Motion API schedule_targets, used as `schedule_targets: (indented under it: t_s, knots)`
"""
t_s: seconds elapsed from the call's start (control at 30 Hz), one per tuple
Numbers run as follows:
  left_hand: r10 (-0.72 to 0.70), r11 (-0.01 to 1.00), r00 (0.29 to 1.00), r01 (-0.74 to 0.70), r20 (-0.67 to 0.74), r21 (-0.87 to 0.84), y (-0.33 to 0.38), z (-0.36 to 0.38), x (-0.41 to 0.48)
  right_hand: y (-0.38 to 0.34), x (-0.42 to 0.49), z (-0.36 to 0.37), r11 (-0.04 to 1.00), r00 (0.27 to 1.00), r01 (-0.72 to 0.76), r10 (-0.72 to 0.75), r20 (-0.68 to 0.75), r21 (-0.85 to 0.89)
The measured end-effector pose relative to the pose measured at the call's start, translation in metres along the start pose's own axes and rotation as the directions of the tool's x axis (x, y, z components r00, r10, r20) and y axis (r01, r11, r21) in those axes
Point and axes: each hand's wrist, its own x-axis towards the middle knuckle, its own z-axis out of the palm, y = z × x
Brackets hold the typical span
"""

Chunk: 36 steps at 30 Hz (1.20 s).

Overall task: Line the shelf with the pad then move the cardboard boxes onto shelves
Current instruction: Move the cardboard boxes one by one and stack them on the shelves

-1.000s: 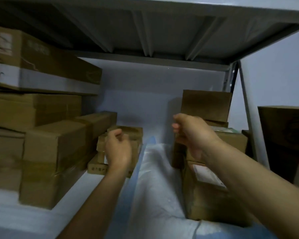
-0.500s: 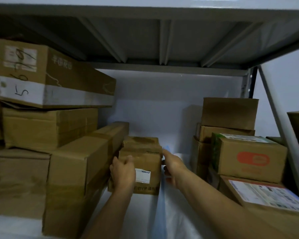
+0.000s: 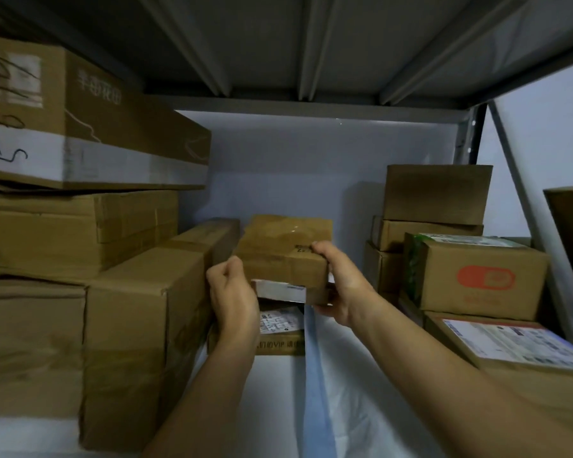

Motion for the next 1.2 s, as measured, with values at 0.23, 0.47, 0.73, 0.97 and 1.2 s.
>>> schedule_targets:
  t_s: [0.23,0.47,0.73,0.97,1.2]
  knots:
    - [0.005,0.293,0.909,-0.399,0.416,0.869,-0.030,-0.002,0.012,0.002,0.008,-0.012,0.978,0.992,0.043,-0.018,-0.122,0.203]
    - [-0.264,0.162,0.724,-0.618,0.637,0.769,-0.045,0.029,0.043,0.005,0.012,-0.016,0.972,0.994,0.054,-0.029,-0.109,0.229]
    - [-0.511,-0.063,0.629,-0.707,0.586,0.704,-0.039,0.034,0.062,0.012,0.015,-0.033,0.974,0.989,0.062,-0.031,-0.144,0.217]
    - [-0.685,-0.138,0.541,-0.754,0.488,0.642,-0.028,0.043,0.041,0.010,0.012,-0.033,0.971,0.994,0.054,-0.029,-0.109,0.235]
    - [-0.605,-0.015,0.545,-0.737,0.581,0.675,-0.005,0.034,0.025,-0.003,-0.006,-0.024,0.965,0.991,0.104,-0.080,-0.104,0.240]
